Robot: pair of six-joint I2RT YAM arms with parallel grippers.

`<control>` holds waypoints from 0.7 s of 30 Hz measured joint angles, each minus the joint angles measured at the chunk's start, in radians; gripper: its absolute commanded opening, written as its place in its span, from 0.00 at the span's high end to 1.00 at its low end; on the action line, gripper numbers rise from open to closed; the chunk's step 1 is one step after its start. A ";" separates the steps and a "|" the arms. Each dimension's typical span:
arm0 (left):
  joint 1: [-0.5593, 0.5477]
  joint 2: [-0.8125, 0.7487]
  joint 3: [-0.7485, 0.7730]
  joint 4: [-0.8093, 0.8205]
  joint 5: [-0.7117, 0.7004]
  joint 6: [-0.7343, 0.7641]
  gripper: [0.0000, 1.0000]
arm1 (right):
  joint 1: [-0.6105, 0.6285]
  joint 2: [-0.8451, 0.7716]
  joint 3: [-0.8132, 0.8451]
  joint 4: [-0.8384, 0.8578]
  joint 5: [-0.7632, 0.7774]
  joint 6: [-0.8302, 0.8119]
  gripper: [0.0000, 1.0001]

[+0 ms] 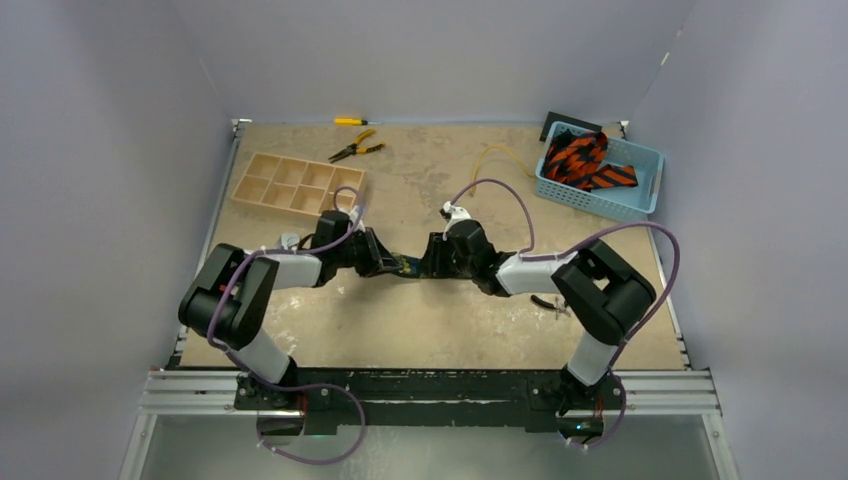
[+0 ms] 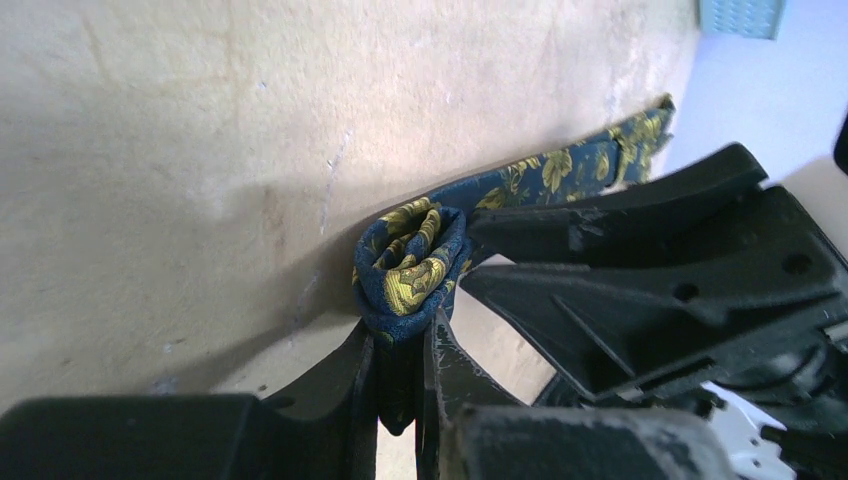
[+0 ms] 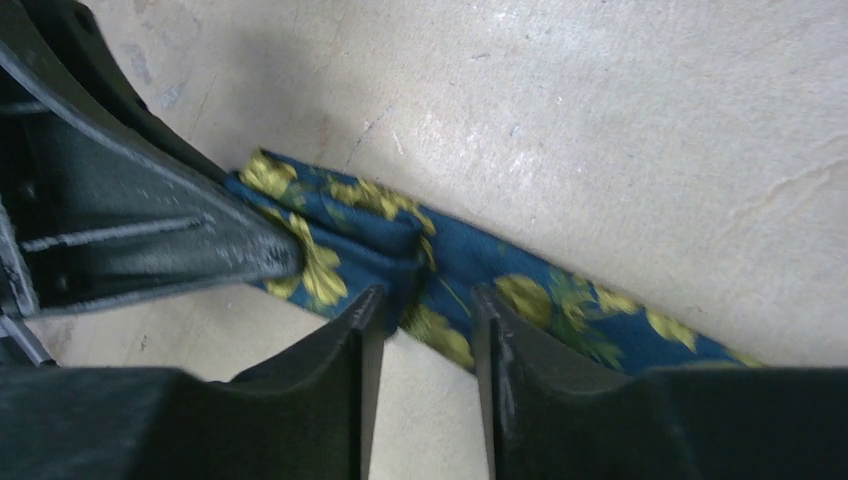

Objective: Roll the ties
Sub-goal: Roll the tie at the center of the board.

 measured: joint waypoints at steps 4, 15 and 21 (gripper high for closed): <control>-0.002 -0.072 0.088 -0.223 -0.110 0.093 1.00 | 0.000 -0.061 -0.010 -0.061 0.024 0.000 0.51; -0.072 -0.142 0.268 -0.710 -0.527 0.280 1.00 | 0.000 -0.183 -0.022 -0.114 0.089 0.002 0.58; -0.175 -0.141 0.338 -0.863 -0.736 0.299 1.00 | 0.002 -0.183 -0.057 -0.112 0.086 0.009 0.60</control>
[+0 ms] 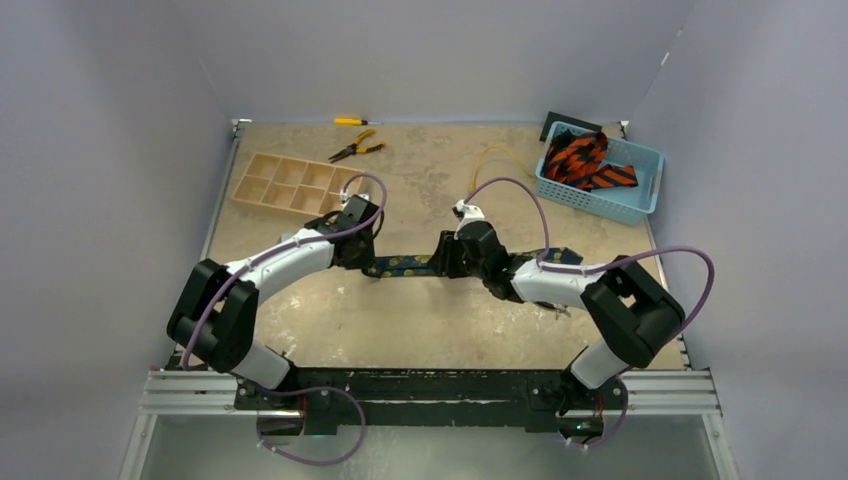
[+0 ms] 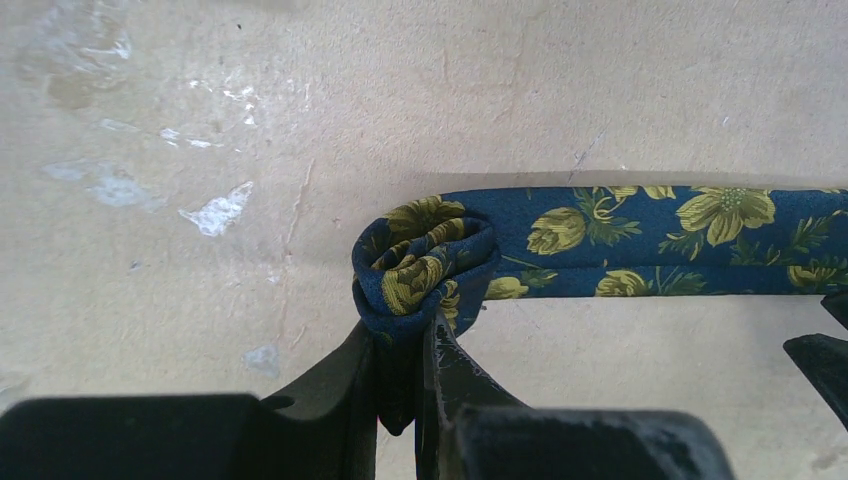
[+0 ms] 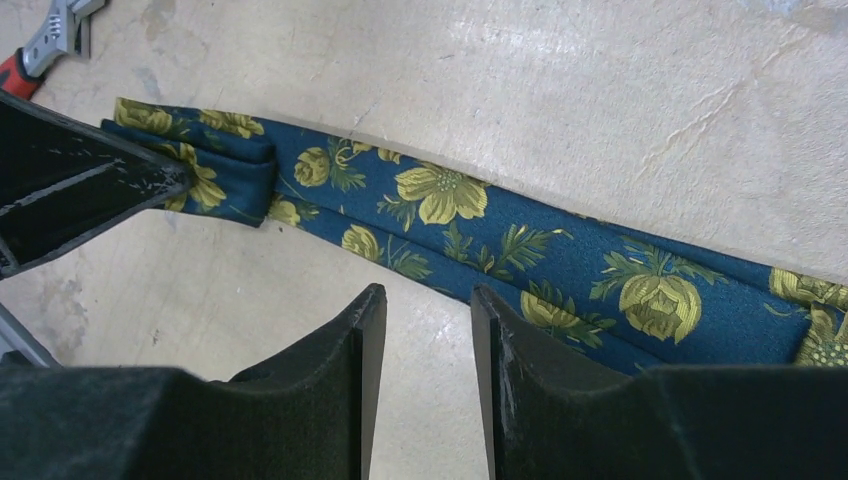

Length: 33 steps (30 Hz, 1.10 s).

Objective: Roll the ties
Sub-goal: Roll the tie at the center of the board.

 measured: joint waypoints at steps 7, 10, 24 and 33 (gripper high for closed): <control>-0.056 0.007 0.065 -0.087 -0.144 -0.011 1.00 | 0.019 0.019 -0.002 0.029 -0.015 0.008 0.63; -0.056 0.007 0.068 -0.113 -0.188 -0.026 1.00 | 0.029 0.063 0.019 0.030 -0.015 0.013 0.64; -0.066 -0.002 0.086 -0.218 -0.302 -0.061 1.00 | 0.034 0.086 0.031 0.042 0.039 0.073 0.60; -0.066 -0.016 0.082 -0.193 -0.291 -0.069 1.00 | 0.053 0.119 0.132 0.016 0.038 0.020 0.55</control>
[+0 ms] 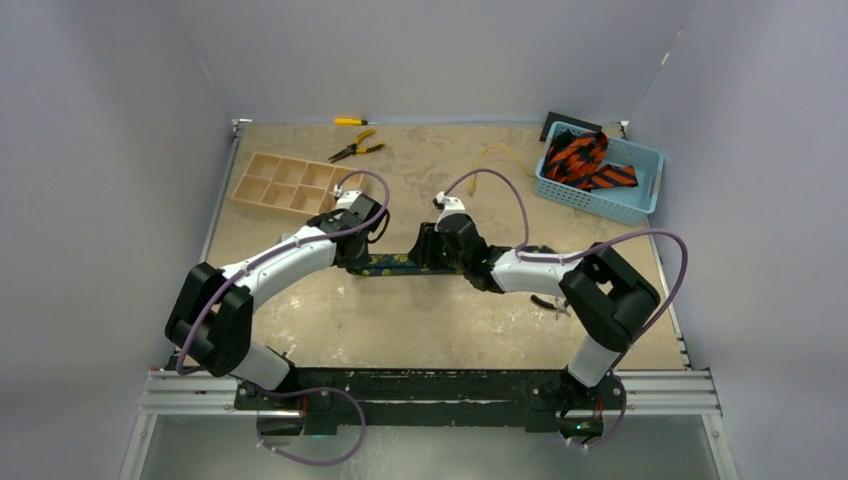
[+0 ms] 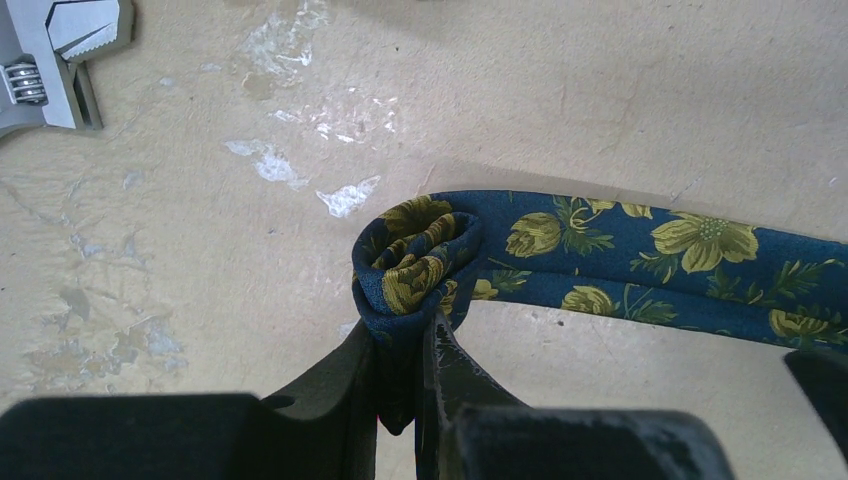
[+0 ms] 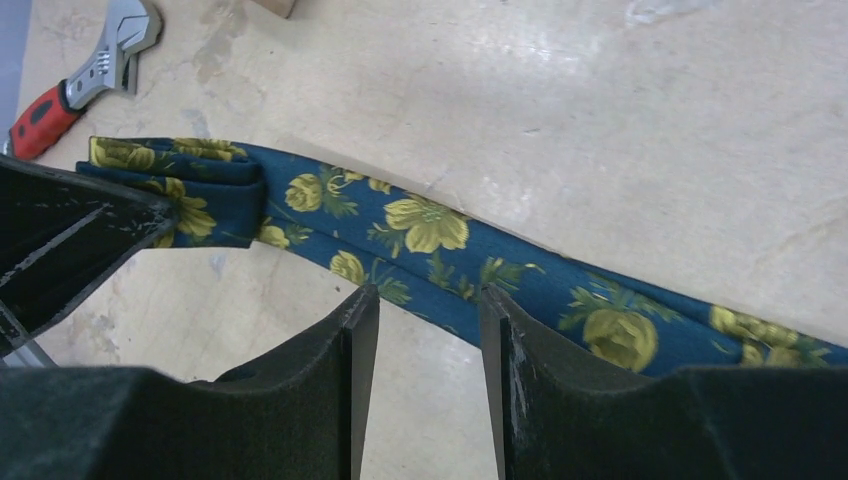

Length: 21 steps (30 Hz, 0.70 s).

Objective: Roll the ties
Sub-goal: Roll the tie at the center of the board.

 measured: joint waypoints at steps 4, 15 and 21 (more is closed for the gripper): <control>0.000 0.000 0.000 0.013 0.000 -0.002 1.00 | 0.021 0.043 0.048 -0.014 -0.001 -0.019 0.57; -0.003 0.000 0.000 0.024 -0.011 -0.002 1.00 | 0.071 0.191 0.171 -0.022 -0.087 0.019 0.65; -0.004 0.000 -0.006 0.041 -0.011 -0.002 1.00 | 0.072 0.270 0.266 0.002 -0.166 0.092 0.70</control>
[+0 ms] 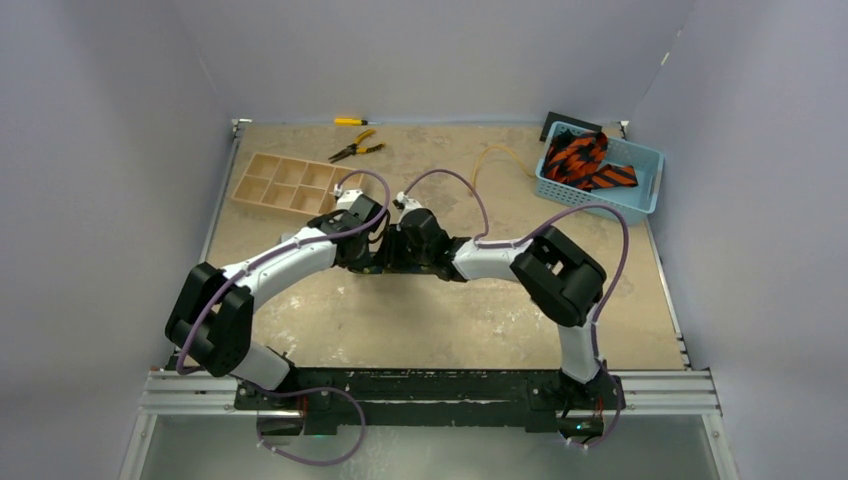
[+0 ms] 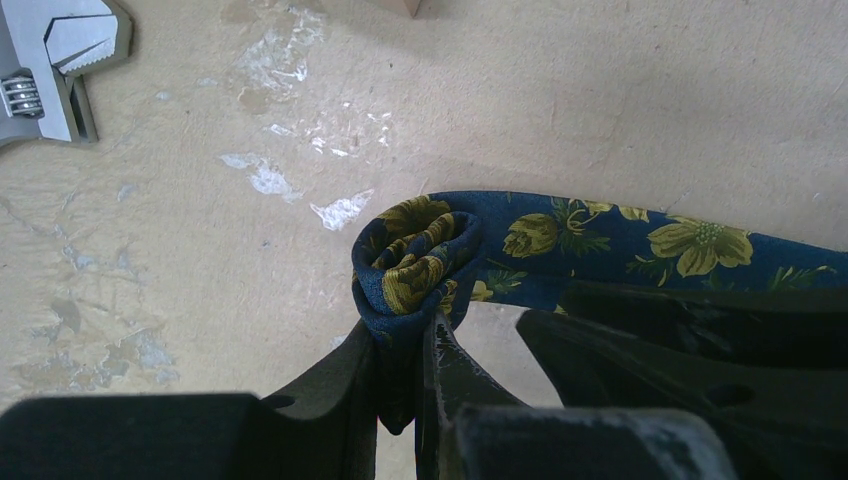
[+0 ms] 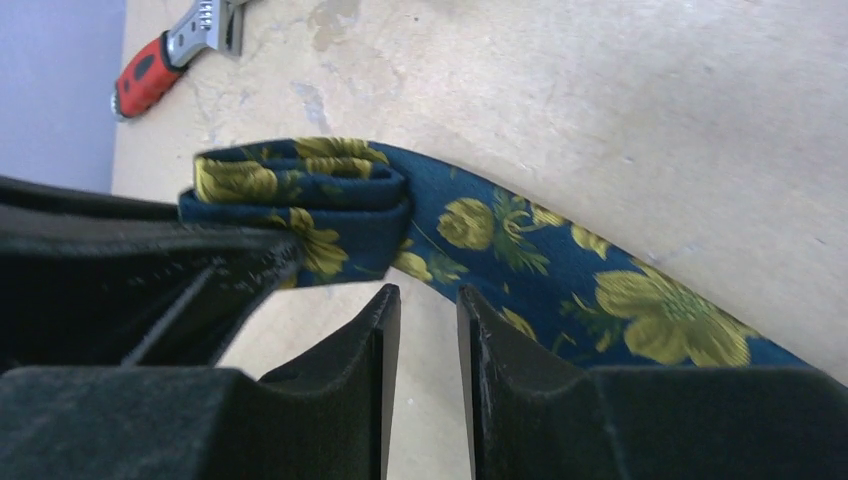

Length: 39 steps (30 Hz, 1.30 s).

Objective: Roll the ties
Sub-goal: Roll the tie at the center of the board.

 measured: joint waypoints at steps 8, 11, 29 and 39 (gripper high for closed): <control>0.000 0.000 -0.010 0.013 0.001 0.000 1.00 | 0.000 0.092 0.069 0.007 -0.068 0.063 0.73; 0.000 0.000 -0.010 0.021 0.008 0.000 1.00 | 0.000 0.126 0.089 0.007 -0.084 0.080 0.74; 0.005 0.010 -0.059 0.138 0.092 0.001 1.00 | 0.005 0.212 0.188 0.019 -0.124 0.114 0.74; 0.005 0.058 -0.077 0.204 0.065 0.000 1.00 | -0.003 0.140 0.084 0.058 -0.066 0.103 0.67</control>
